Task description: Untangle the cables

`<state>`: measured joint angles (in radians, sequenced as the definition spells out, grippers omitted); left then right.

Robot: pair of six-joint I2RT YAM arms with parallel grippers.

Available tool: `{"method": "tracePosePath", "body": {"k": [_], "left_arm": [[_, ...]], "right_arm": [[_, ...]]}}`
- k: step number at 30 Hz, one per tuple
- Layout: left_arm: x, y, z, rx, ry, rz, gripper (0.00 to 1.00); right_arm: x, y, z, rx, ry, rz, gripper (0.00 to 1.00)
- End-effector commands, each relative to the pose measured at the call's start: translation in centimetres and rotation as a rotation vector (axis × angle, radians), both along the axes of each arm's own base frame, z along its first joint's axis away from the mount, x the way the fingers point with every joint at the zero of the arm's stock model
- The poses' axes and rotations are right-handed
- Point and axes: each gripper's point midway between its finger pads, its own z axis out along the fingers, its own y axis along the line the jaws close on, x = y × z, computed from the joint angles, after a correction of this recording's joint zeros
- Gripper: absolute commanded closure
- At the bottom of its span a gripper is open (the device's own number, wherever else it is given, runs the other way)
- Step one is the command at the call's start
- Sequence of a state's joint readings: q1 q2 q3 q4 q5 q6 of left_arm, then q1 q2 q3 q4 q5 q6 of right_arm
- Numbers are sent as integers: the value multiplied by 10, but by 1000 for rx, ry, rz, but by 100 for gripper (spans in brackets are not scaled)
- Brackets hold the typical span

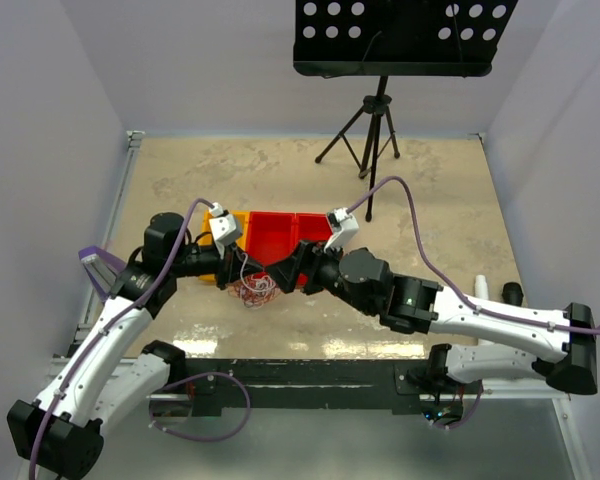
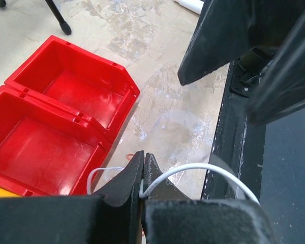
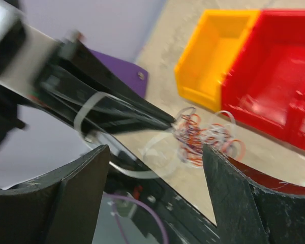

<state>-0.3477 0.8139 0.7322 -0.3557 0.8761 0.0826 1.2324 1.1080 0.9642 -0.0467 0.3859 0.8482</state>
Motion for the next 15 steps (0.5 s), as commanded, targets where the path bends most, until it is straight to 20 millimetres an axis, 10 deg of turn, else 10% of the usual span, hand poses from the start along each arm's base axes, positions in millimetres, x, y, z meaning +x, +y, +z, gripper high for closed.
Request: {"method": "tracePosePath", "body": {"k": [1, 15], "left_arm": [[1, 0, 24, -20, -53, 3, 100], [-7, -1, 47, -54, -50, -10, 100]], "right_arm": [[-2, -11, -6, 5, -65, 8, 22], [-33, 31, -49, -106, -239, 160, 23]]}}
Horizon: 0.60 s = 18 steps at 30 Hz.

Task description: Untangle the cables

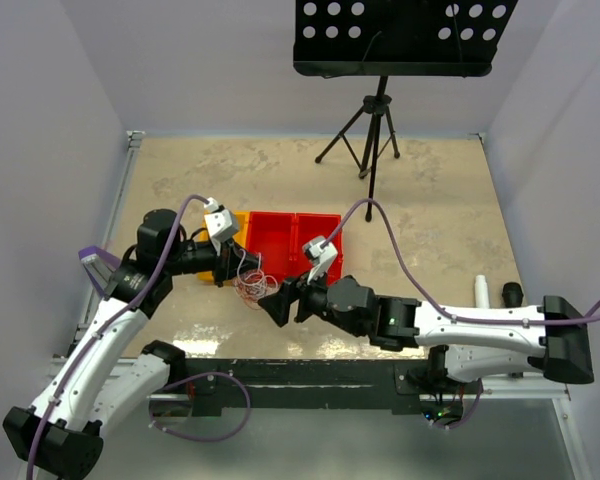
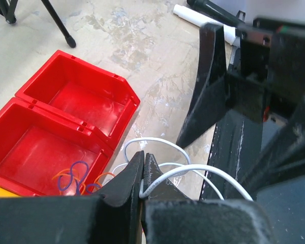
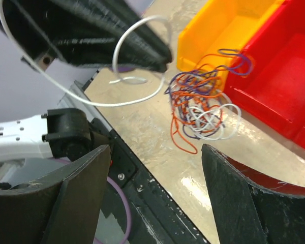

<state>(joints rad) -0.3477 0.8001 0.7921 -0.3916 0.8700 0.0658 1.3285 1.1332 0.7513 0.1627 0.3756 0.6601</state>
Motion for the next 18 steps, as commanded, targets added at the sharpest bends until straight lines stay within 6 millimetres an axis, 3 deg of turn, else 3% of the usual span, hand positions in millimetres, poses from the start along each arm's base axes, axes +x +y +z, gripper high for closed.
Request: {"method": "tracePosePath", "body": {"k": [1, 7, 18], "left_arm": [[-7, -2, 27, -39, -27, -24, 100], [-14, -5, 37, -57, -10, -61, 100], [-19, -8, 40, -73, 18, -93, 99]], "right_arm": [[-4, 23, 17, 35, -115, 28, 23], [12, 30, 19, 9, -176, -104, 24], [8, 62, 42, 53, -266, -139, 27]]}}
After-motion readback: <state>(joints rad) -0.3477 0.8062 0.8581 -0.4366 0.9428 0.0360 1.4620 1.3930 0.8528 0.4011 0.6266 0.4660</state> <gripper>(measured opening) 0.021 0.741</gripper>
